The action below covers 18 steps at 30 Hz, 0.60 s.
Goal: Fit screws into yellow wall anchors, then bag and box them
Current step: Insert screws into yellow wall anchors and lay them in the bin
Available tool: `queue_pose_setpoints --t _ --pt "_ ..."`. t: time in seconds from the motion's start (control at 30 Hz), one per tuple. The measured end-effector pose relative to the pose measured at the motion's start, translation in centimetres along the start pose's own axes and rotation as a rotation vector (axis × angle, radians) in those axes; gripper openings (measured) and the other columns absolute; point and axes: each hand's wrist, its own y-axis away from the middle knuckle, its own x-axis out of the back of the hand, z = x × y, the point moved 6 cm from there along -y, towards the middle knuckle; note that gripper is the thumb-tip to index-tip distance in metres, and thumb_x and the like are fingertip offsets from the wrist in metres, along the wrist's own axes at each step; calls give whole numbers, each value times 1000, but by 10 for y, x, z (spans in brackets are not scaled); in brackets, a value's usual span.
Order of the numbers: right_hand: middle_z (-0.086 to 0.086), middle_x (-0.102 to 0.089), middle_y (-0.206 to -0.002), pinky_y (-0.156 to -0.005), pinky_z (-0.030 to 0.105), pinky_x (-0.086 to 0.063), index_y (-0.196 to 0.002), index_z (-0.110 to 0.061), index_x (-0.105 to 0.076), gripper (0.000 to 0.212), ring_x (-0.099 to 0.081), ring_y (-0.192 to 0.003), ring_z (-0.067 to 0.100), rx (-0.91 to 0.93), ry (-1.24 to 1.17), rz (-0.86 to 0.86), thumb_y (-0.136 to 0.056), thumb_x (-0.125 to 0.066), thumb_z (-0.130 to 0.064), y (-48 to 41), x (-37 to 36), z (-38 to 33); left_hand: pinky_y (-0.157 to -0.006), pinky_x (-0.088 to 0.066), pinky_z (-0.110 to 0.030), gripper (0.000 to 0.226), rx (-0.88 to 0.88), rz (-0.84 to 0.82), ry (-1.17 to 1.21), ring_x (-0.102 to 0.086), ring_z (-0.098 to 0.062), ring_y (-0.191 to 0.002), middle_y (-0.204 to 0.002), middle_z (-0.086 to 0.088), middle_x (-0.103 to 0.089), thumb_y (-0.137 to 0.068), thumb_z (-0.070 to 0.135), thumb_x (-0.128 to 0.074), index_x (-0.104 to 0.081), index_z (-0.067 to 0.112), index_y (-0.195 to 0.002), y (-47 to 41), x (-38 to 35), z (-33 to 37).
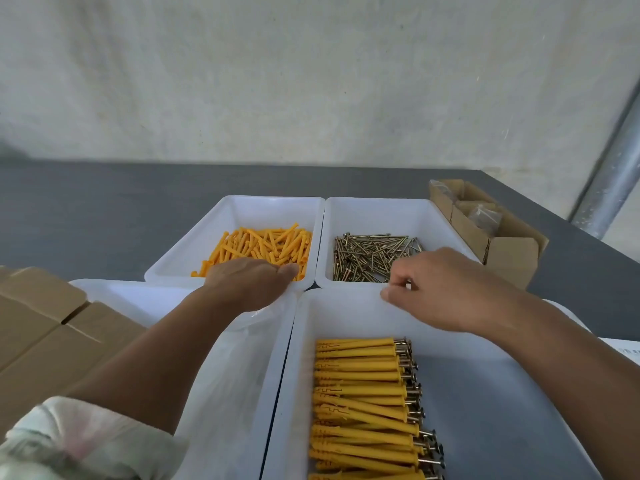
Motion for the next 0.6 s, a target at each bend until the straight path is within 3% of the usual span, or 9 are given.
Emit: queue_pose_setpoints --t 0.1,0.17,0.27,0.5,0.6 --pt "-10 -59 -68 -54 26 -37 -73 -25 -59 26 -52 -67 4 -61 -90 143 -96 -51 -34 -8 4 13 -79 -27 -33 67 -20 -17 12 -48 -24 -125 -137 0 -56 -96 67 -14 -59 31 -130 0 -1 1" --pt "-10 -61 -70 -54 25 -39 -74 -25 -60 24 -53 -67 5 -107 -143 188 -96 -50 -27 -13 3 23 -72 -30 -31 64 -30 -32 22 -54 -20 -106 -119 -1 -63 -96 65 -15 -66 28 -110 -2 -1 0" --pt "-13 -63 -76 -53 21 -35 -77 -29 -61 24 -54 -70 3 -187 -219 209 -96 -48 -22 -20 -3 39 -57 -28 -28 55 -69 -31 0 -47 -12 -71 -85 0 -60 -98 56 -20 -57 22 -77 -4 -2 1" --pt "-12 -63 -95 -57 20 -36 -98 -28 -69 23 -56 -86 12 -251 -234 150 -96 -48 -19 -62 -17 56 -58 -33 -28 50 -97 27 2 -47 -15 -67 -70 1 -53 -99 49 -24 -46 20 -65 -5 -2 0" --pt "-5 -67 -106 -71 27 -43 -104 -23 -71 25 -58 -96 18 -253 -203 93 -95 -48 -17 -92 -27 57 -56 -31 -27 48 -126 68 -55 -46 -14 -69 -74 1 -55 -101 45 -23 -46 19 -67 -4 -1 3"
